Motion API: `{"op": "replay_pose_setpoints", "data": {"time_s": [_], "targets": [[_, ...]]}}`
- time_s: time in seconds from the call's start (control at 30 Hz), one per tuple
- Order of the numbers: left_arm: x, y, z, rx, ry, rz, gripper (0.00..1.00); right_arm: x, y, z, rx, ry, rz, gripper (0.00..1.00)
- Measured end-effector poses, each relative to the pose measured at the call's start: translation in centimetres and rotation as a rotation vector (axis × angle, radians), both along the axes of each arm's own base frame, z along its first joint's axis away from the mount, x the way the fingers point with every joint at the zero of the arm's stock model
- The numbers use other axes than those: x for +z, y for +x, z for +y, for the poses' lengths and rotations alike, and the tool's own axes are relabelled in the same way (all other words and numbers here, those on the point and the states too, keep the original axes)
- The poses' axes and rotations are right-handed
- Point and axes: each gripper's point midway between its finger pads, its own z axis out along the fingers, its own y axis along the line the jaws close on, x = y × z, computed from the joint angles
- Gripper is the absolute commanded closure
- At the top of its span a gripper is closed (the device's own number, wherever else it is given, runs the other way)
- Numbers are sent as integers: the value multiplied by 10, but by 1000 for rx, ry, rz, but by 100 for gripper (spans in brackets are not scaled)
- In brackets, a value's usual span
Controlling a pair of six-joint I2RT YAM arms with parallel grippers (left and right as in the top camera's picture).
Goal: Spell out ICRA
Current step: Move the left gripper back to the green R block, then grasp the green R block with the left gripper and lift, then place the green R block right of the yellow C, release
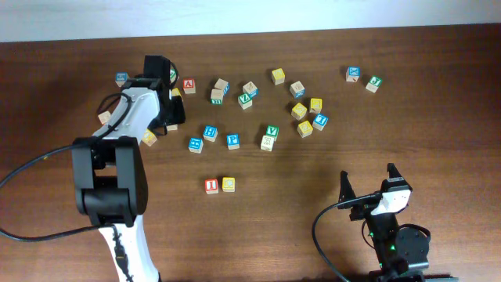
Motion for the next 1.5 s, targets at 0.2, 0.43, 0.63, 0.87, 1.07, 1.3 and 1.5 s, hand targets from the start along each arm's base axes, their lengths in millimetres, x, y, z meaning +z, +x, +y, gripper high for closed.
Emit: {"op": "replay_pose_setpoints", "data": {"time_s": [0.2,0.43,0.63,0.87,1.07,1.3,1.5], "targets": [[-3,-1,0,-2,1,6,75,0,0,0,0,-1,0,2],[35,-1,-2,-5,-12,-49,75,0,0,0,0,0,0,2],[135,-62,-63,-69,-319,-38,74,0,0,0,0,0,-1,2],[75,-170,-204,-343,-317,222,75,0,0,0,0,0,0,2],[34,-206,-233,-281,-85,130,74,0,0,0,0,0,0,1],[8,-188,-208,-112,13,-36,73,0,0,0,0,0,0,2],[10,-181,-206,-97,22,-73,72,0,0,0,0,-1,0,2]]}}
